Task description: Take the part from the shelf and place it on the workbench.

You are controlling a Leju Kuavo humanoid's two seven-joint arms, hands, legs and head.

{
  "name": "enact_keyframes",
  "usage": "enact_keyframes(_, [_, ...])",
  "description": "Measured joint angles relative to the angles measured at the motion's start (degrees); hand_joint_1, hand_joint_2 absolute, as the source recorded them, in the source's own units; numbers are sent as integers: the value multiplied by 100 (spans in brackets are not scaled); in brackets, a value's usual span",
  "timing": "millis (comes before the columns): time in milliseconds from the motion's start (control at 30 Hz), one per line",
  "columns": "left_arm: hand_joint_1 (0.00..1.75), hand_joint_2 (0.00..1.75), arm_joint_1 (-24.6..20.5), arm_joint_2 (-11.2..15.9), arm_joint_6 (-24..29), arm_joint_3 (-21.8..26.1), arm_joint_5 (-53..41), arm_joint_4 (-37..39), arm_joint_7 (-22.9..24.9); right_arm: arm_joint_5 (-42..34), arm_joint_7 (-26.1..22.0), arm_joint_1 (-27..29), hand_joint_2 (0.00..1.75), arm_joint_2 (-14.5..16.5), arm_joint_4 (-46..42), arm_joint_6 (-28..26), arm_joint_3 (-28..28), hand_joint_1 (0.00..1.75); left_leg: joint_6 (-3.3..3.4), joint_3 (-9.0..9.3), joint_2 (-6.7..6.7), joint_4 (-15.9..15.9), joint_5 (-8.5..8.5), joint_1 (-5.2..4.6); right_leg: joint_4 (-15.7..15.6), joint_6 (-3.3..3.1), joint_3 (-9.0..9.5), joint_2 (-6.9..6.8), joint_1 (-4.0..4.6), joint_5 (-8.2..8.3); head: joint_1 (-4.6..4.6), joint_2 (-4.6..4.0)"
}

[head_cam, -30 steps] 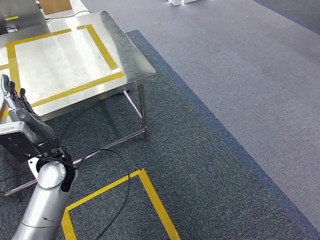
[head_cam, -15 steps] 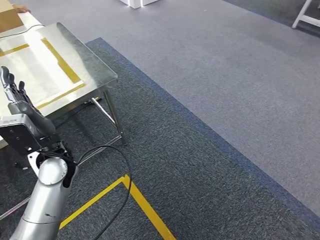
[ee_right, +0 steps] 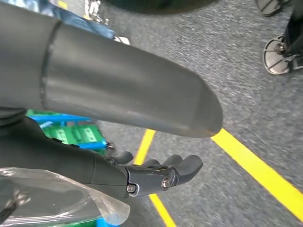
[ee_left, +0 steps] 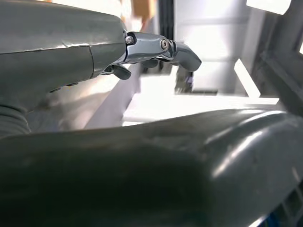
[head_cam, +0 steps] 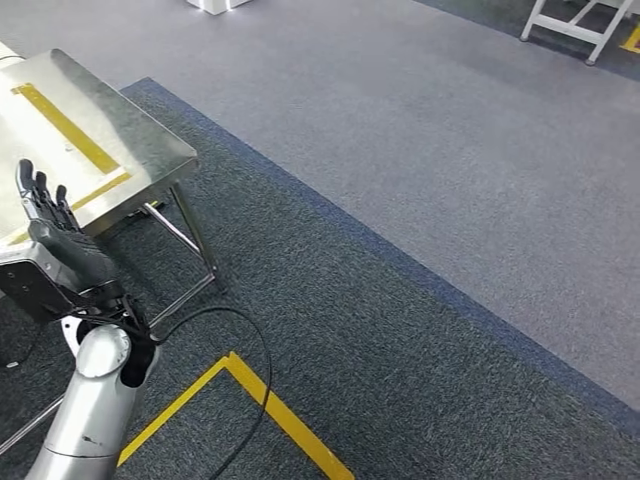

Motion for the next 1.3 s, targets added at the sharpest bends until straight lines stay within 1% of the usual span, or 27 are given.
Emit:
enact_keyframes(33, [0, 0, 31, 21, -134, 0, 85, -1, 3, 8, -104, -7, 0, -9, -2, -11, 25, 0, -26, 1, 41, 8, -8, -15, -223, -30, 126, -64, 15, 43, -4, 1])
enact_keyframes(67, [0, 0, 56, 36, -236, -2, 129, -1, 6, 10, -192, -16, 0, -14, -3, -22, 46, 0, -52, 5, 81, 11, -12, -28, -294, -62, 164, -76, 32, 31, -8, 0])
enact_keyframes(133, [0, 0, 87, 47, -340, -8, 166, -2, 9, 11, -313, -25, 0, -29, -4, -55, 72, 0, -109, 24, 166, 5, -18, -33, -295, -129, 162, 33, 38, 55, -12, 1])
enact_keyframes(200, [0, 0, 97, 52, -375, -11, 170, -2, 14, 9, -443, -25, 0, -49, -11, -96, 98, 0, -171, 7, 81, 105, -129, -10, -318, -195, 169, 132, 17, 85, -22, 0])
enact_keyframes(233, [0, 0, 103, 59, -387, -11, 163, -1, 18, 5, -529, -28, 0, -56, -15, -112, 113, 0, -196, -72, -36, 313, -271, 1, -330, -227, 176, 179, 3, 100, -35, -1])
enact_keyframes(300, [0, 0, 141, 78, -428, -15, 145, 7, 33, -3, -700, -45, 0, -64, -19, -117, 149, 0, -221, -380, -271, 1035, -648, 13, -332, -259, 176, 287, -5, 109, -61, -1])
enact_keyframes(333, [0, 0, 171, 87, -451, -21, 137, 16, 40, -5, -766, -59, 0, -64, -19, -112, 163, 0, -225, -543, -327, 1399, -786, 13, -331, -267, 176, 357, -2, 110, -67, 0])
enact_keyframes(367, [0, 0, 204, 94, -468, -31, 129, 28, 45, -5, -795, -69, 0, -61, -18, -90, 174, 0, -222, -635, -349, 1592, -810, 12, -328, -268, 177, 431, 0, 111, -69, 0])
enact_keyframes(400, [0, 0, 232, 99, -476, -43, 115, 38, 44, -10, -790, -74, 0, -55, -17, -43, 181, 0, -211, -632, -361, 1571, -718, 12, -323, -269, 179, 507, 3, 111, -69, 0])
enact_keyframes(433, [0, 0, 256, 107, -479, -54, 98, 43, 35, -13, -747, -73, 0, -47, -17, 28, 185, 0, -192, -528, -381, 1330, -530, 12, -314, -267, 183, 581, 4, 110, -69, 0])
enact_keyframes(500, [0, 0, 293, 127, -472, -66, 55, 33, 4, 10, -533, -55, 0, -17, -15, 189, 196, 0, -140, -198, -561, 576, -144, 19, -287, -250, 174, 712, 10, 103, -66, -1])
enact_keyframes(567, [0, 0, 325, 142, -460, -74, 27, -11, -15, 79, -229, -17, 0, 21, -12, 288, 220, 0, -106, -8, -737, 119, -21, 19, -258, -201, 125, 816, 2, 108, -62, 0])
enact_keyframes(600, [0, 0, 340, 145, -457, -86, 19, -34, -8, 108, -93, 14, 0, 42, -9, 320, 234, 0, -96, 6, -756, 78, -45, 10, -258, -163, 99, 861, -11, 118, -62, 0])
enact_keyframes(633, [0, 0, 355, 145, -458, -100, 12, -53, 3, 131, 14, 50, 0, 60, -6, 358, 245, 0, -79, 10, -717, 51, -38, 3, -266, -124, 80, 907, -28, 131, -63, 0])
enact_keyframes(667, [0, 0, 373, 144, -459, -114, 8, -64, 14, 149, 106, 86, 0, 72, -2, 401, 254, 0, -51, 20, -661, 23, -22, 5, -264, -90, 58, 905, -35, 123, -64, 0])
enact_keyframes(733, [0, 0, 438, 138, -459, -138, 0, -84, 1, 197, 251, 134, 0, 85, 3, 494, 277, 0, 15, 48, -533, -43, 13, 32, -21, -35, -84, 690, -17, -48, -27, 0])
enact_keyframes(800, [0, 0, 536, 137, -456, -152, 4, -101, -39, 232, 332, 147, 0, 85, 3, 561, 307, 0, 50, 56, -386, -62, 19, 39, 663, 9, -424, 394, -14, -399, 11, 0])
enact_keyframes(833, [0, 0, 582, 140, -455, -154, 11, -105, -54, 244, 345, 150, 0, 85, 3, 582, 319, 0, 55, 55, -310, -61, 16, 36, 1041, 32, -608, 326, -23, -543, 15, 0])
enact_keyframes(867, [0, 0, 616, 144, -457, -154, 22, -107, -62, 257, 345, 155, 0, 85, 3, 590, 326, 0, 55, 56, -234, -60, 11, 35, 1283, 50, -727, 293, -33, -600, 13, 0])
enact_keyframes(900, [0, 0, 636, 146, -468, -154, 45, -108, -67, 268, 326, 161, 0, 84, 3, 591, 332, 0, 52, 58, -167, -59, 6, 37, 1316, 64, -740, 269, -40, -551, 15, 0])
enact_keyframes(933, [0, 0, 647, 147, -487, -154, 70, -109, -67, 277, 287, 167, 0, 78, 3, 588, 338, 0, 43, 64, -108, -58, -1, 39, 1118, 71, -632, 239, -48, -409, 15, 0])
enact_keyframes(1000, [0, 0, 651, 151, -552, -154, 130, -122, -67, 299, 143, 165, 0, 60, 2, 562, 359, 0, 4, 85, -8, -50, -28, 28, 313, 73, -191, 31, -41, -74, 18, -1])
enact_keyframes(1067, [0, 0, 651, 156, -622, -153, 186, -144, -65, 357, -70, 136, 0, 44, 1, 493, 402, 0, -57, 102, 75, -30, -58, -6, -219, 16, 115, -136, -16, 58, 6, -1])
enact_keyframes(1100, [0, 0, 651, 156, -647, -153, 211, -152, -64, 391, -180, 120, 0, 40, 1, 444, 432, 0, -89, 109, 120, -25, -65, -23, -279, -25, 148, -145, 2, 47, -7, -1])
enact_keyframes(1167, [0, 0, 652, 147, -665, -154, 251, -166, -63, 451, -341, 103, 0, 31, 1, 351, 496, 0, -152, 134, 188, -23, -86, -12, -281, -127, 141, -20, 5, 66, -31, -1])
enact_keyframes(1233, [0, 0, 656, 143, -650, -151, 271, -197, -64, 480, -395, 91, 0, 21, 1, 279, 547, 0, -211, 84, 14, 166, -258, 19, -297, -209, 148, 89, -10, 91, -50, -1])
enact_keyframes(1300, [0, 0, 681, 148, -633, -148, 276, -220, -67, 494, -406, 79, 0, 15, 1, 237, 591, 0, -236, -190, -259, 819, -636, 35, -303, -260, 151, 204, -16, 104, -86, 0])
